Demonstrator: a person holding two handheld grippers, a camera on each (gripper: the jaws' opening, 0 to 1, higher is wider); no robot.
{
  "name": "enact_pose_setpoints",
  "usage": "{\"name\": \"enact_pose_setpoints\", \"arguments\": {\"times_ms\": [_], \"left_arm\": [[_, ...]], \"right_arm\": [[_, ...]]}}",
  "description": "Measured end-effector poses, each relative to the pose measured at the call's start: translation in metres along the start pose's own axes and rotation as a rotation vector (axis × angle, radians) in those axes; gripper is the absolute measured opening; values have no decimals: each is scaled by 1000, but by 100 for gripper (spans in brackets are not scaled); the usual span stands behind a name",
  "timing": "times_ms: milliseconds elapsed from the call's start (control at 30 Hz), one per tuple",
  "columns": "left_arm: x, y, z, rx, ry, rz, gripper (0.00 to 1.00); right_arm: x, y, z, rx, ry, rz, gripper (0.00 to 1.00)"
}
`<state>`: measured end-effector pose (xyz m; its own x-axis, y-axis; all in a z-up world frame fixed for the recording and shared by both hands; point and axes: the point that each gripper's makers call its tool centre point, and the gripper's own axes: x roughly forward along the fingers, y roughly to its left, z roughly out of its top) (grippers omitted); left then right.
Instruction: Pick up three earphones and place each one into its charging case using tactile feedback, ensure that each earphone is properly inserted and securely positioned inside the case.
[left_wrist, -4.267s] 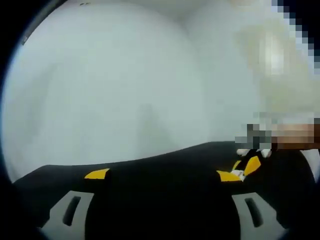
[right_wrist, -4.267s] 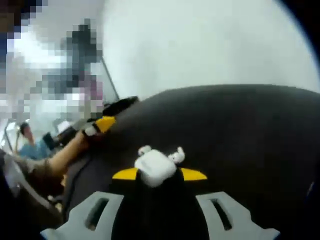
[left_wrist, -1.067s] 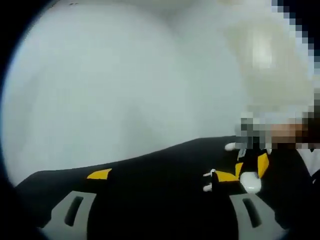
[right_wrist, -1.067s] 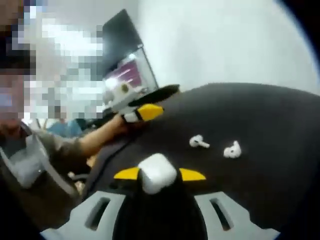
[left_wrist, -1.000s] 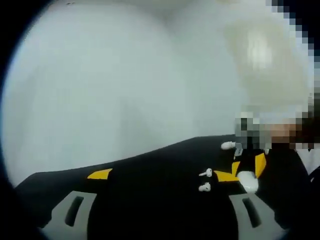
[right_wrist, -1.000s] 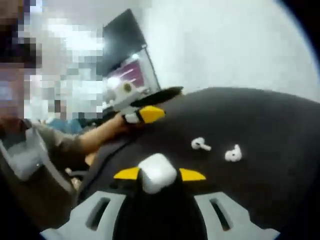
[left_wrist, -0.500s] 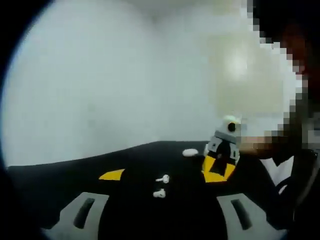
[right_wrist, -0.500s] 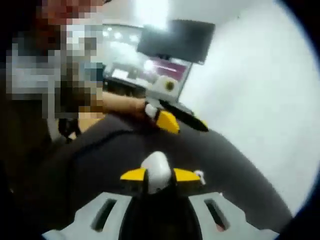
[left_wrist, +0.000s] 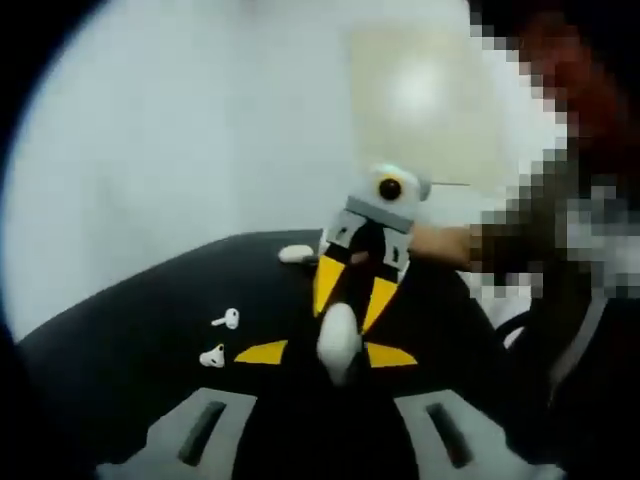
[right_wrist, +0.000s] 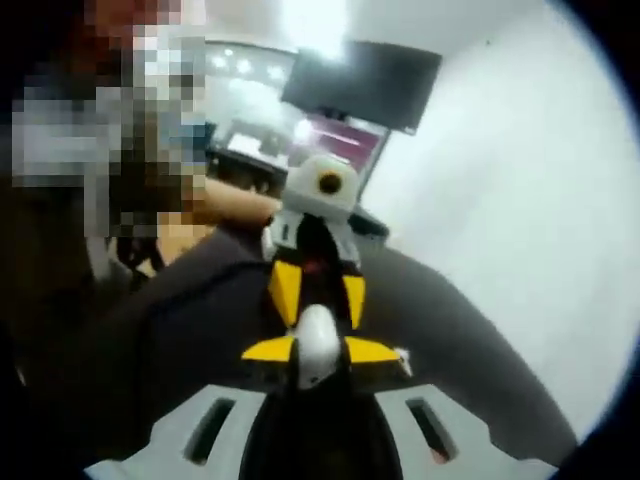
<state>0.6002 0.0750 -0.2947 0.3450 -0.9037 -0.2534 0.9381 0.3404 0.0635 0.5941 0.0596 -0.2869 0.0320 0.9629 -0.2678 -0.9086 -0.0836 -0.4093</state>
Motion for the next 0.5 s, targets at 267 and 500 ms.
{"name": "enact_pose_setpoints", "arguments": {"times_ms": [267,500], "left_arm": [[1,-7,1,1,10,-25,15],[-1,-9,3,-6,8,-30,14]], "right_arm": [[2,5,-23,352,49,80,21],[12,11,-22,478,32,111,18]]}}
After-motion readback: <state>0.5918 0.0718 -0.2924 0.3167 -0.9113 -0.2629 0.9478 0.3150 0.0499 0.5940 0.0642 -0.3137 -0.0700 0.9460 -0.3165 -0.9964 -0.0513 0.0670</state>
